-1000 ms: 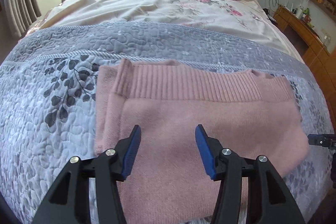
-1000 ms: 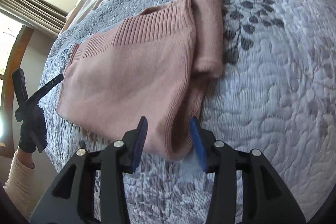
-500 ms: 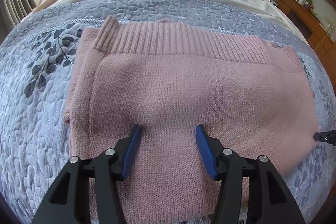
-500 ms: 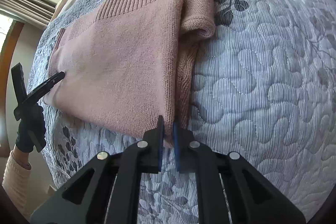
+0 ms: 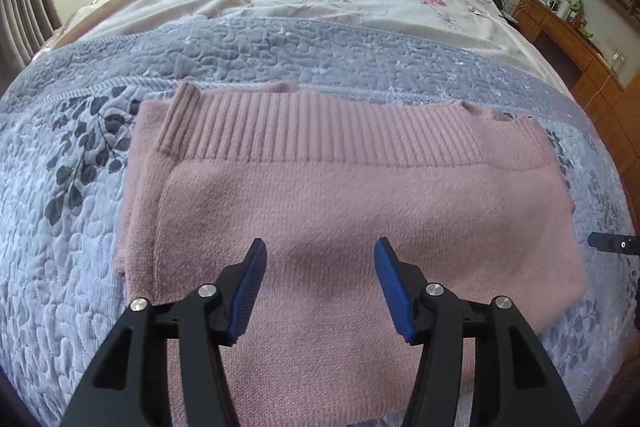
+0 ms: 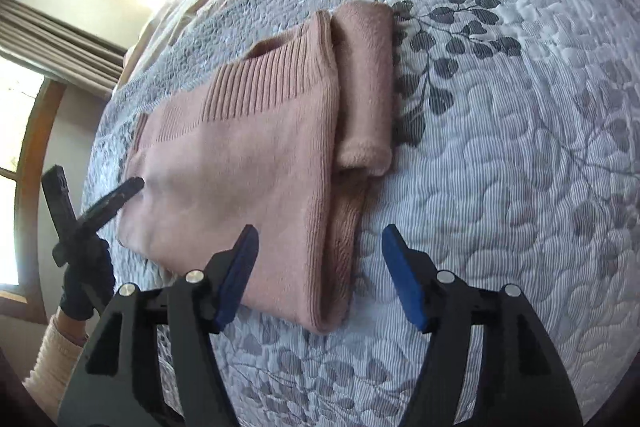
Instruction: Fold small clothes
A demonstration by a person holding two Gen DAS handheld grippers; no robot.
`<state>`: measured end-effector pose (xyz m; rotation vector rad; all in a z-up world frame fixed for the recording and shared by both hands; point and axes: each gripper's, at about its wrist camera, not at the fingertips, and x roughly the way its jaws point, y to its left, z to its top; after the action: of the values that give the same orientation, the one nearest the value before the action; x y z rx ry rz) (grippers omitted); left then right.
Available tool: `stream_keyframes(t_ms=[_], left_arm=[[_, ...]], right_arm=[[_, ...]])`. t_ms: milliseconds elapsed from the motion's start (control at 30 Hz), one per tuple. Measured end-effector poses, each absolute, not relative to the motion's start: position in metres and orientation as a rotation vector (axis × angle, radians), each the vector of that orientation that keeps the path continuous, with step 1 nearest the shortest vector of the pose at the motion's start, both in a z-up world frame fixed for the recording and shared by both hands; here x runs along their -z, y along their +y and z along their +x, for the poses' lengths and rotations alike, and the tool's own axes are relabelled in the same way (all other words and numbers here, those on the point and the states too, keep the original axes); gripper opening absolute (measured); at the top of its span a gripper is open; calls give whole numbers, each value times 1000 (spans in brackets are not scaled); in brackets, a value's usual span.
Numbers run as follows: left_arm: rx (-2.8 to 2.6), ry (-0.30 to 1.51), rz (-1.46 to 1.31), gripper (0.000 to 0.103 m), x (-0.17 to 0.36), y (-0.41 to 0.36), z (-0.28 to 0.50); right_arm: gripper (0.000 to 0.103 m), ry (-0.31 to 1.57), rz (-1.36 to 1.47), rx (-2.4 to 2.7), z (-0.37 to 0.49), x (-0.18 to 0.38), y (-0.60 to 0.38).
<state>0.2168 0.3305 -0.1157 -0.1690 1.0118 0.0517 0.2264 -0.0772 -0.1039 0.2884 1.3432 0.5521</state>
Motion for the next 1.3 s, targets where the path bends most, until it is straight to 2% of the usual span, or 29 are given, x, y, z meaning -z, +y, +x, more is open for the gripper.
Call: stream_keyframes(t_ms=[33,400,533,567,600,667,700,1167,1300], left_arm=[[-49,1013,-171,56,116,328,222],[-57,1054,-219,57,141,338,253],[-50,1052,-225,58,145,340,253],[-49,1051,-222,58,145,339,254],[-48,1051,-217,58,146,339,253],[-45,1051,-208,58,147,338,253],[-43,1050,-208,58,147,338,254],[-39,1041,-210,60,151,338,254],[-21,1055,-232,60,144,342,253]], right_arm=[[70,1352,316,-548,235,107,-80],[70,1383,403,-566,285,145,-80],[58,1378,422,-580,293,152,-70],[50,1378,430,-590,294,153,-67],[48,1380,427,-589,295,155,-64],[32,1371,418,-597,296,155,-61],[29,1373,423,-600,295,157,-61],[26,1370,469,-557,287,163,-66],[21,1383,466,-522,286,149,-61]])
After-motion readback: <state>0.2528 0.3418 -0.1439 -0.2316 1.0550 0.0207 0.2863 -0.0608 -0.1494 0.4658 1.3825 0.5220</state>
